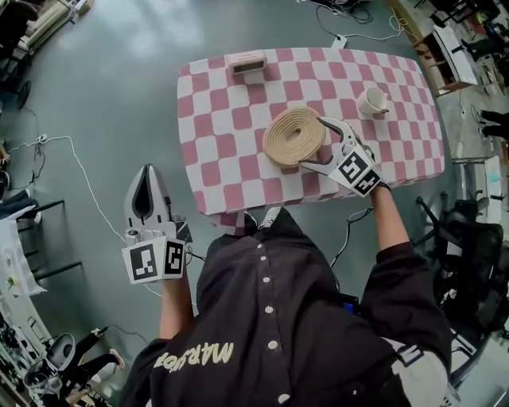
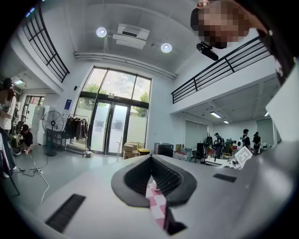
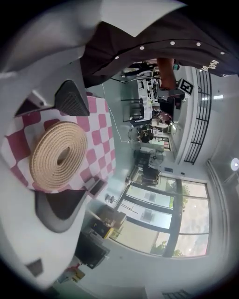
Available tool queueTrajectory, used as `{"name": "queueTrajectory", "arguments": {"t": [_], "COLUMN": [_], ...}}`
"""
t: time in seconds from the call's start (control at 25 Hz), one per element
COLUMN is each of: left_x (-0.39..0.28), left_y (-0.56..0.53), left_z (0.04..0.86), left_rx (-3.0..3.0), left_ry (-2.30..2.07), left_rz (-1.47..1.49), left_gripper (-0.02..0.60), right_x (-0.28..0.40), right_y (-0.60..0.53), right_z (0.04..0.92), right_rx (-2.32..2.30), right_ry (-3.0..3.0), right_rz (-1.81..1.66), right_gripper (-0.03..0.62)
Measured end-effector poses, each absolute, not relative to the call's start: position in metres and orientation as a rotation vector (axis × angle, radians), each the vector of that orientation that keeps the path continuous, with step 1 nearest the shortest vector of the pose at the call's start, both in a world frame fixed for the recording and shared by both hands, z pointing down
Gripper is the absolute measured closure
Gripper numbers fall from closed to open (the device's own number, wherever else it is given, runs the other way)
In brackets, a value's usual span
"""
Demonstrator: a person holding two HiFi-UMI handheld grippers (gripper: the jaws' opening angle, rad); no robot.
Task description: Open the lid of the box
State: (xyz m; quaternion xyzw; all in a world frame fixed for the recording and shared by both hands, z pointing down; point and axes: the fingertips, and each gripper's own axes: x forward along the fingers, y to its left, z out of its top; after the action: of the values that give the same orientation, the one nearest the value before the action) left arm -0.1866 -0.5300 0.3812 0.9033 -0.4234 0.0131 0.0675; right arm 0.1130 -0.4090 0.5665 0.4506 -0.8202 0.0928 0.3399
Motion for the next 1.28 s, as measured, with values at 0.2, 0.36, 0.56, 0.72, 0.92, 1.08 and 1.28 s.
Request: {"name": "queueTrajectory", "arguments": {"t": [0.2, 0.36, 0.56, 0.72, 0.92, 1.08, 1.28], "left_x": [-0.197, -0.202, -0.209, -0.209, -0.210, -0.210, -0.210], "left_y": [-0.528, -0.529, -0.531, -0.535, -0.537, -0.539, -0.540], "left_z": [0.393, 0.402, 0.410, 0.414, 0.420, 0.426, 0.427], "left_rx": [2.691, 2.665, 2.635, 2.624, 2.609, 2.597, 2.587], "left_ry": [-1.305, -1.323, -1.344, -1.346, -1.345, -1.339, -1.335], "left_rz": [0.082, 0.100, 0.123, 0.142, 0.155, 0.170, 0.177], "left_gripper": [0.571, 0.571, 0.571, 0.571, 0.571, 0.571, 0.571], "right_x": [0.106, 0.108, 0.107, 0.113, 0.120, 0.120, 0.118], "right_y": [-0.398, -0.386, -0.382, -0.381, -0.374, -0.377, -0.370], "right_z": [0.624, 0.665, 0.695, 0.717, 0.736, 0.746, 0.750], "right_rx": [0.883, 0.627, 0.428, 0.266, 0.103, 0.026, -0.094], "right_ry": [-2.050, -1.937, -1.853, -1.759, -1.672, -1.639, -1.608], "right_rz": [0.266, 0.242, 0.223, 0.185, 0.157, 0.139, 0.177], "right_gripper": [0.102, 0.109, 0.123, 0.133, 0.164, 0.183, 0.177]}}
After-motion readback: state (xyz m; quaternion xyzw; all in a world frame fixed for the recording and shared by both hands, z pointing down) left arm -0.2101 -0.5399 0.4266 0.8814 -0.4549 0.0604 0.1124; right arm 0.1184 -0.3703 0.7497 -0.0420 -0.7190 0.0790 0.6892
